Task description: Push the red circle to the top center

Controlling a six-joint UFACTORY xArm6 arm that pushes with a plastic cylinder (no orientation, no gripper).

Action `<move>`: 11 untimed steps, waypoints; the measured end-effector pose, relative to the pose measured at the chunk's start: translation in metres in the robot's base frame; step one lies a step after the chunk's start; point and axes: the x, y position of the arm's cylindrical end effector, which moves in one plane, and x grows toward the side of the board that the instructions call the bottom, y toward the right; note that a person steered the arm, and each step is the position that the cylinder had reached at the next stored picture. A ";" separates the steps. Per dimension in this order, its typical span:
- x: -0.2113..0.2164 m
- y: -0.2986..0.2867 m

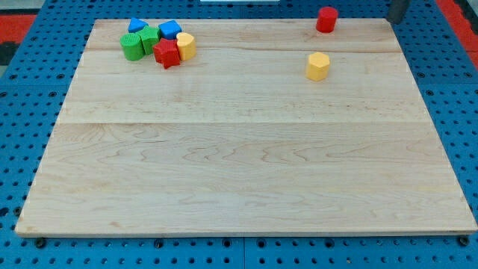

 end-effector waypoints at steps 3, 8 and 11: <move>0.034 -0.167; 0.004 -0.234; 0.003 -0.133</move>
